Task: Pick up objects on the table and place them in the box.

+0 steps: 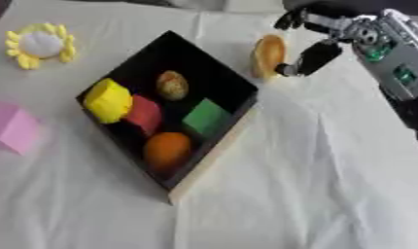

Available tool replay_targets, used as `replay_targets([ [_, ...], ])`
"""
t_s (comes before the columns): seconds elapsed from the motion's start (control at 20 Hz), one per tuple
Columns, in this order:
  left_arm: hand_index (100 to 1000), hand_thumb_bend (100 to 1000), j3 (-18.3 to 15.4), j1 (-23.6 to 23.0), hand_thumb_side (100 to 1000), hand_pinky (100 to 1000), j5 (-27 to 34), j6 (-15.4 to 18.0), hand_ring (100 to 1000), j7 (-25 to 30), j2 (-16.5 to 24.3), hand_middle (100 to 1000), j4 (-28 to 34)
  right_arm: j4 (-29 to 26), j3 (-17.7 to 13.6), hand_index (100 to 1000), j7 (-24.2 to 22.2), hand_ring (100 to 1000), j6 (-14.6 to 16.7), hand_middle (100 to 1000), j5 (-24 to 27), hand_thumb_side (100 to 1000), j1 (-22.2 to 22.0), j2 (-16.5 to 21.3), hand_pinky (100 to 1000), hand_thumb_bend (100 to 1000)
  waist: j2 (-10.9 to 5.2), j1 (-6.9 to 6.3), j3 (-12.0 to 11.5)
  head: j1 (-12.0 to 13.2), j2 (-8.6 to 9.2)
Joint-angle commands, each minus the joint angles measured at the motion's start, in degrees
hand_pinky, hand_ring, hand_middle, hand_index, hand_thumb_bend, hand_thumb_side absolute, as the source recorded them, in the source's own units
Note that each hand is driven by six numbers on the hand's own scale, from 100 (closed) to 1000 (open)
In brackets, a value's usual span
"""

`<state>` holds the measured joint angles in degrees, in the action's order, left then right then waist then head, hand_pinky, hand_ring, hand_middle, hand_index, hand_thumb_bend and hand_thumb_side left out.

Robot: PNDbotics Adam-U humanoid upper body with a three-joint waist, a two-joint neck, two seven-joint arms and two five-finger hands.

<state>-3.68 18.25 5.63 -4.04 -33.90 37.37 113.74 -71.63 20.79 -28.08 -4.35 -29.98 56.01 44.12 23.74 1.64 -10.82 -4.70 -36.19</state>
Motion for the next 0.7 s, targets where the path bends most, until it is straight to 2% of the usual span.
replay_targets([
  [0.05,880,108,-0.50,0.66,594,820,0.34,0.03,721,-0.07,0.90,721,0.85,1.55,-1.03,898,0.40,908,0.67,849,-1.00,254,1.51,0.34,885,391,-0.30,-0.56,-0.30,-0.42,0.91],
  [0.6,880,100,-0.36,0.99,602,821,0.55,-0.01,720,0.02,0.54,721,0.85,5.11,-1.98,897,1.99,906,1.14,851,-2.18,259,2.47,-1.41,883,382,1.01,-0.64,-0.90,-1.27,1.88],
  [0.65,880,100,-0.34,1.03,602,821,0.59,-0.01,720,0.04,0.51,721,0.85,5.38,-1.98,898,1.94,907,1.22,850,-2.31,223,2.51,-1.50,884,399,1.13,-0.62,-0.94,-1.35,1.95],
  [0.7,880,100,-0.33,1.06,603,821,0.63,0.00,720,0.05,0.50,721,0.85,5.63,-1.95,898,1.81,909,1.36,853,-2.46,266,2.52,-1.58,884,393,1.27,-0.61,-1.00,-1.46,2.02],
])
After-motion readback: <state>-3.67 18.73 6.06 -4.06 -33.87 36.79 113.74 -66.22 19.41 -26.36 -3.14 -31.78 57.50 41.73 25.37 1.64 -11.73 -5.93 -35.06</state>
